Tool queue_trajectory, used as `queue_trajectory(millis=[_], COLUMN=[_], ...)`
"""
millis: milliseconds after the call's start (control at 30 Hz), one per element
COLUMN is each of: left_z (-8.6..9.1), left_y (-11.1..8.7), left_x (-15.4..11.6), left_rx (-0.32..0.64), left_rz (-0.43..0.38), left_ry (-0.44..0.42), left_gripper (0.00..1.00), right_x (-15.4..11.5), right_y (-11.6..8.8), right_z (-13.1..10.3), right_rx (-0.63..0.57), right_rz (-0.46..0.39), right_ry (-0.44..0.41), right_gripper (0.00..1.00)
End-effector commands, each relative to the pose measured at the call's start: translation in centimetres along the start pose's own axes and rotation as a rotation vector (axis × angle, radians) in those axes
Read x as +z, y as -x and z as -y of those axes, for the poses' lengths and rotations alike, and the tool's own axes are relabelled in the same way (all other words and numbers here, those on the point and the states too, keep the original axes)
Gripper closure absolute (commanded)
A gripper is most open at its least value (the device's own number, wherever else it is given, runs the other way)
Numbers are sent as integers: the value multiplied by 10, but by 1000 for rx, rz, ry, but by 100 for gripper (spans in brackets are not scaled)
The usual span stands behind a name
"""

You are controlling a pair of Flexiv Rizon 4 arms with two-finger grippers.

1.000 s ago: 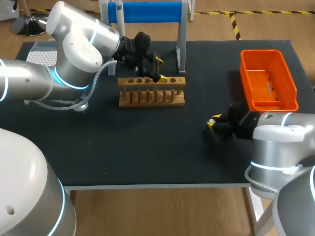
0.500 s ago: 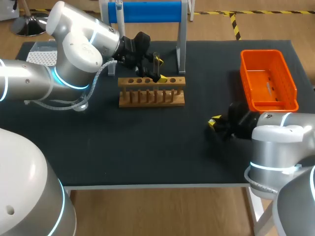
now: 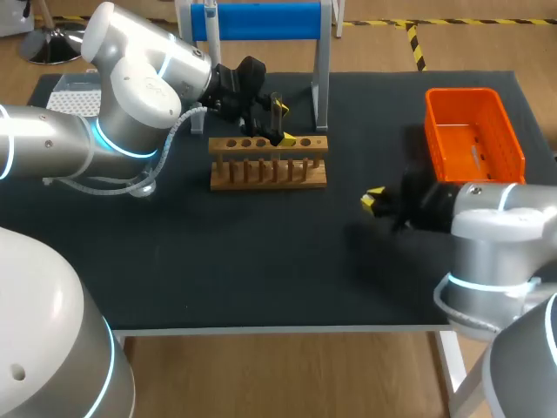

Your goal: Invert the test tube, pick up the pipette, mount the tip to pipette, aspirate from beaker and dispense into the tube, eject the tip, return the pipette, and cap with the stopper.

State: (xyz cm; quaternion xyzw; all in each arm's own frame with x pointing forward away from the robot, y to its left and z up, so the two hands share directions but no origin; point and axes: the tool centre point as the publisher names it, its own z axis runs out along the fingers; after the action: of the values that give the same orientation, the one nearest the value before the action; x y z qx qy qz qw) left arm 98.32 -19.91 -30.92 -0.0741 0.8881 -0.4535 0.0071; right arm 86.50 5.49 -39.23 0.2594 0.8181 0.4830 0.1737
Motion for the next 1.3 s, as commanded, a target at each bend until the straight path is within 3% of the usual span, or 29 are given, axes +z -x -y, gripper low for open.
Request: queue_trajectory(millis=[33,300,1167,1300], left_z=[1,1,1,1], left_y=[0,0,0,0], left_x=[0,0,0,0], left_rx=[-1,-1,-1,-1], left_rz=[-2,-2,-2,-2], left_ry=[3,3,3,3], left_gripper=[0,0,0,0], right_x=[-31,-57,-57,-33], right_y=[13,6,6,9], right_z=[-36,-113,-113,-136], right_rx=[-18,-119,-119,-150], right_rz=[-148,-302,-302,-341], right_ry=[-1,50,50,50], right_gripper=[100,100,100,100])
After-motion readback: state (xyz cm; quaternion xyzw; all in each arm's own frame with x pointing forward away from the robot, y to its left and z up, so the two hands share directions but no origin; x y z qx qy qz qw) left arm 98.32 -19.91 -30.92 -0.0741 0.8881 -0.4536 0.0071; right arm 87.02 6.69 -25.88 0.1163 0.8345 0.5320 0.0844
